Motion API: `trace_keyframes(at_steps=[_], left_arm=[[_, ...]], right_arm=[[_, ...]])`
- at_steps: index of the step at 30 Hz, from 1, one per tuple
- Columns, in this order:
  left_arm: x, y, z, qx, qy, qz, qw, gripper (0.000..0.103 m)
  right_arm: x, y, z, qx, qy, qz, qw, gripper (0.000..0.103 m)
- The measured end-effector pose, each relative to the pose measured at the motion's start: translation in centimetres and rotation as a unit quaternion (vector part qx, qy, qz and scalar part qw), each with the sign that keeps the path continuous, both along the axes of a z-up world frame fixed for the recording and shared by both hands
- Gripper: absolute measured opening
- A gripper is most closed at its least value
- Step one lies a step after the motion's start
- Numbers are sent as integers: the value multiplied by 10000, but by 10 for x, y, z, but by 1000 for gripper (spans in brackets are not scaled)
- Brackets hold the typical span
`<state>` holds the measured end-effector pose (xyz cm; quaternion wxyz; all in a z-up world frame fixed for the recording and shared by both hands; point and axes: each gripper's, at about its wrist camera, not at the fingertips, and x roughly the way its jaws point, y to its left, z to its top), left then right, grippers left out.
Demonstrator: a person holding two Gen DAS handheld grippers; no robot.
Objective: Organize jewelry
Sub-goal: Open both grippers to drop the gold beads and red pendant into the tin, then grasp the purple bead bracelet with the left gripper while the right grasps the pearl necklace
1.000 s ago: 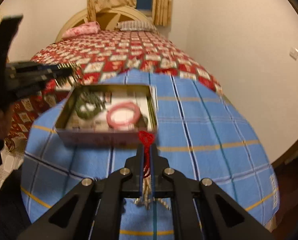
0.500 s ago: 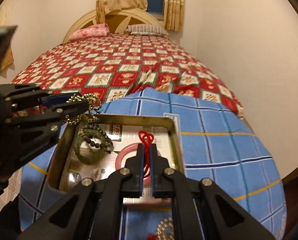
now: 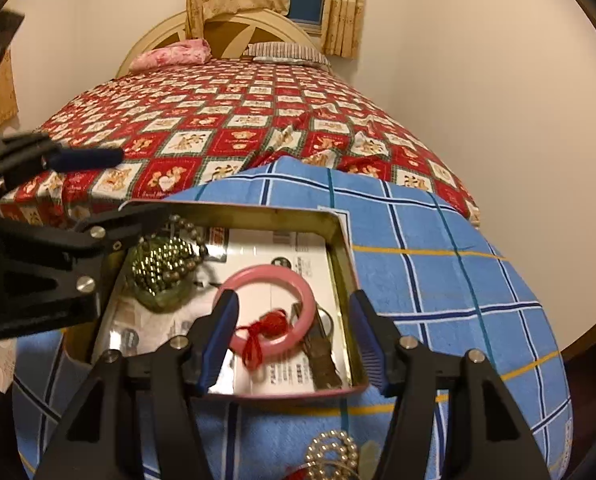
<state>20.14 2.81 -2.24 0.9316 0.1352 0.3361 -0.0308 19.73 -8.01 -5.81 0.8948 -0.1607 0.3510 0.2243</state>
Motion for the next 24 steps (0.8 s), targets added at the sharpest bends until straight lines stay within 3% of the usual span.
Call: trace_keyframes(at_steps=[13,17,24], left_arm=[[-18,-8,2,209,-28,246,9995,69],[-44,-9,6,224,-197,406,9987,69],[-96,-38,-7,183,-231,215,9993,69]], right_arm=[[-26,-32,4,101,-27,-241,9997,71],[-41,-52,6,84,-27,-410,9991,74],[-77,-98,-14,-7,240,-882,9958,76]])
